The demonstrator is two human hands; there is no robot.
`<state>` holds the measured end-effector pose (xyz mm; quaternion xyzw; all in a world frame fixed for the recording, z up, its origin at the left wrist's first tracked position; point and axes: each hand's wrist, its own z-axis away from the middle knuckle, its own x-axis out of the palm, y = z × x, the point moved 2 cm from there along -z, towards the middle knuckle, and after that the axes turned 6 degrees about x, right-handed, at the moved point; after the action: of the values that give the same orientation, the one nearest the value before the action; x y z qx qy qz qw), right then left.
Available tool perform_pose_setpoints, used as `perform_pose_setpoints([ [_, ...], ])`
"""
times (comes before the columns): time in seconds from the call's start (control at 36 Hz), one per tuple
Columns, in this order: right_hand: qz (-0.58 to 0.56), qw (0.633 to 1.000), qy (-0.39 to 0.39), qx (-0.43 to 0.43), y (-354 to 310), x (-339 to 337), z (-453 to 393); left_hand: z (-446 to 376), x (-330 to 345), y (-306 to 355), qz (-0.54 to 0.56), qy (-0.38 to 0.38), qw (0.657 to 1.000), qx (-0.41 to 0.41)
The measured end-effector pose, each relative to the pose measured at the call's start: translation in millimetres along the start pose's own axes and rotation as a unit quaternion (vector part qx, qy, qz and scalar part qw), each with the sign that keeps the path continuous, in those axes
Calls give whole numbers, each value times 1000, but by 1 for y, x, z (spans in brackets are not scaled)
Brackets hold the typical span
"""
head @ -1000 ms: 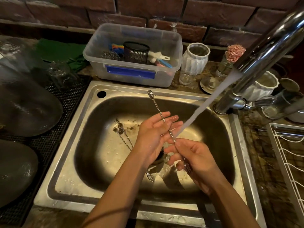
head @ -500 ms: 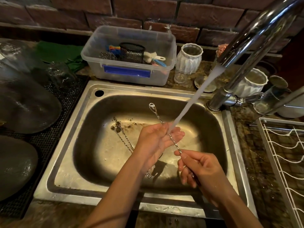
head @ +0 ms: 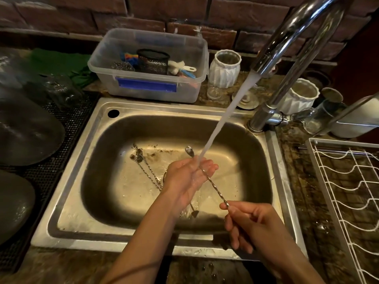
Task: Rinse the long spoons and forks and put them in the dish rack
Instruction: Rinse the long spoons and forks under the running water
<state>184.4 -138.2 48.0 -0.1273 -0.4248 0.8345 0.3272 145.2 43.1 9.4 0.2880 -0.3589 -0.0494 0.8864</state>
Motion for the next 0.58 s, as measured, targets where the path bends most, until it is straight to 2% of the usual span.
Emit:
perform_pose_setpoints([
  [0.11, 28, 999, -14, 3, 0, -4, 5, -3, -1, 2, 12, 25, 1000, 4],
  [0.25, 11, 999, -20, 40, 7, -7, 4, -2, -4, -2, -1, 49, 999, 0],
  [0.39, 5, 996, -30, 86, 7, -3, 5, -6, -14, -1, -45, 94, 994, 25],
  [0.58, 150, 986, 55, 36, 6, 8, -12, -9, -13, -5, -56, 102, 992, 42],
])
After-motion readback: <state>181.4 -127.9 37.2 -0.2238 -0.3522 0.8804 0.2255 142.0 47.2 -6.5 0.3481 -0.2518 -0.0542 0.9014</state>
